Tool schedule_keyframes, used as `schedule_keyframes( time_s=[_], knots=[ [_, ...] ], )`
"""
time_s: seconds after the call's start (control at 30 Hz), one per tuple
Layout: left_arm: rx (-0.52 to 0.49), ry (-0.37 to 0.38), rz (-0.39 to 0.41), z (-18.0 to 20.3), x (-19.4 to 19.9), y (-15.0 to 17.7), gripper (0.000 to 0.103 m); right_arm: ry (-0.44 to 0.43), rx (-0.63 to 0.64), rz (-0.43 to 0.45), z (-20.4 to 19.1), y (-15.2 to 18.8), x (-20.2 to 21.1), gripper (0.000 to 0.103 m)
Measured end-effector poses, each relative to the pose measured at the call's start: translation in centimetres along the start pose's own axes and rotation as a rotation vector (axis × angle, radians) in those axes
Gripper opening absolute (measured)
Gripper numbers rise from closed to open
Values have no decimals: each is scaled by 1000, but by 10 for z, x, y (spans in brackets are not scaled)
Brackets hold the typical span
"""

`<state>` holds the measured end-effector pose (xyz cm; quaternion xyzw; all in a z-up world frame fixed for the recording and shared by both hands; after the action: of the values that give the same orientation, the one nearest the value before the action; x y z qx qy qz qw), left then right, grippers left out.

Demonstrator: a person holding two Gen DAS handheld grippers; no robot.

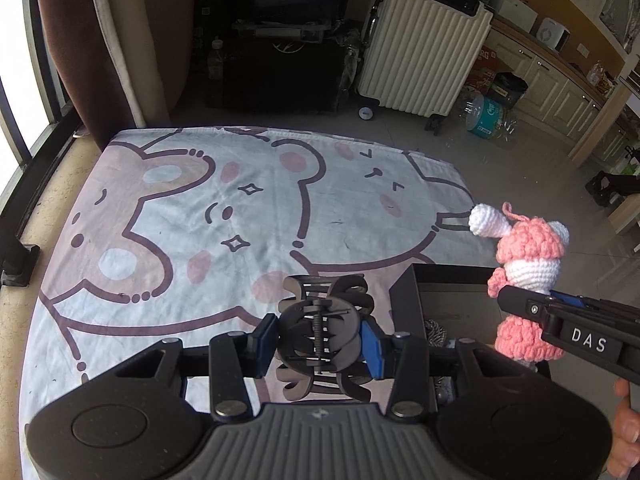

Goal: Organize objects
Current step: 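Lift the claw clip with the left tool while the right tool lifts the pink doll, then carry the claw clip and pink doll over the black box with both tools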

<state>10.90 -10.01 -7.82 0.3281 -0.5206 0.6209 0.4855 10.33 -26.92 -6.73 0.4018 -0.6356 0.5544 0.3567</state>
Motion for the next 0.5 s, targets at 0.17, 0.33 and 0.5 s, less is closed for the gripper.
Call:
schedule_keyframes(
  time_s=[0.17, 0.33, 0.5],
  knots=[
    [-21, 25, 4, 23, -5, -4, 45, 9, -50, 27, 24, -2, 3, 34],
    [-32, 53, 15, 42, -10, -9, 45, 13, -93, 44, 48, -1, 2, 34],
    [-30, 90, 22, 58, -15, -13, 45, 25, -124, 68, 68, -3, -2, 34]
  ],
)
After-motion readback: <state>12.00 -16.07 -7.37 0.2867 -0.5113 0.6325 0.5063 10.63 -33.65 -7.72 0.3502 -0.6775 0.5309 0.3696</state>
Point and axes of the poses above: each gripper's, at about its wrist camera, not at the fingertips, and x roughly against the way its jaws point, z to its right, y to its underside, the point moved 10 cm from there along -x, roughly the way its jaws point, and after that the axes turned 15 degrees about -z, right-handed, at the moved point
